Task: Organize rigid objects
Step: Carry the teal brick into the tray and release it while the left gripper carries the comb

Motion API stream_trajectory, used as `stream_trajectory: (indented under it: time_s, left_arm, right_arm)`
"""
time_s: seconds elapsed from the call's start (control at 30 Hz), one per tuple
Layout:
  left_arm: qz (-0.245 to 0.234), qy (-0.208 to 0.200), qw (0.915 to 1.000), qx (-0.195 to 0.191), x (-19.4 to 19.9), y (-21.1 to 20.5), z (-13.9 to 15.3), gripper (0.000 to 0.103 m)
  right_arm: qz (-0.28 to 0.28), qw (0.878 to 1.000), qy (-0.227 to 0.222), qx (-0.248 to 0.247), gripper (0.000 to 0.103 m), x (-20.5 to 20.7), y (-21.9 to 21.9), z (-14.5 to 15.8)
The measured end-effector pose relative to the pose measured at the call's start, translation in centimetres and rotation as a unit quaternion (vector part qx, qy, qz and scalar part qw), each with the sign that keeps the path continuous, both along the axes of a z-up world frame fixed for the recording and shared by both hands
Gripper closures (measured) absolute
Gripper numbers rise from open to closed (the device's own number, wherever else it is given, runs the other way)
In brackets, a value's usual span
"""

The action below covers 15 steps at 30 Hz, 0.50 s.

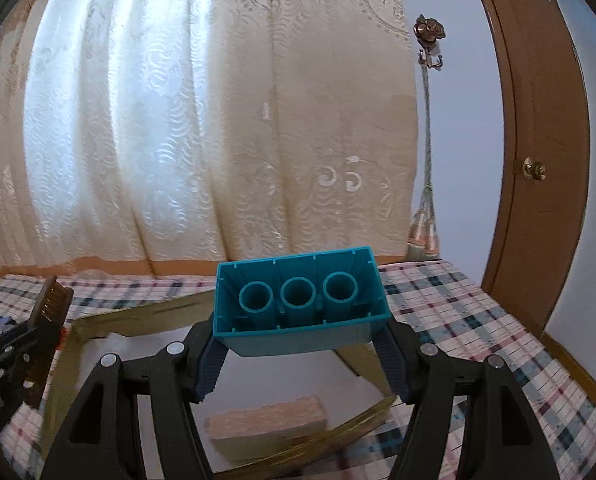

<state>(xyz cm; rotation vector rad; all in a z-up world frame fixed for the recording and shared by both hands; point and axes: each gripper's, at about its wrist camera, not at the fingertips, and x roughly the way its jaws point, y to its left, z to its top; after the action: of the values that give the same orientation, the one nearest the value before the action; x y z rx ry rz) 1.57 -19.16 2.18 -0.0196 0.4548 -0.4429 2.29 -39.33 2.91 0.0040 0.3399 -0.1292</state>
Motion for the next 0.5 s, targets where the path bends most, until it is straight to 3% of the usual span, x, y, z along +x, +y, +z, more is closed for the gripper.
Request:
stream_trajectory:
  time_s: [0.2, 0.5]
  left_arm:
    - [-0.018, 0.014, 0.9995, 0.02, 0.4, -3.3, -0.8, 0.089]
    - [-0.013, 0.034, 0.9977, 0.058, 1.3, -4.6, -2.2, 0.089]
  right_arm:
    - [-0.016, 0.999, 0.019, -0.027, 0.035, 1.3, -0.5, -0.6]
    - [-0.011, 0.998, 0.066, -0.017, 0.035, 3.3, -0.3, -2.3]
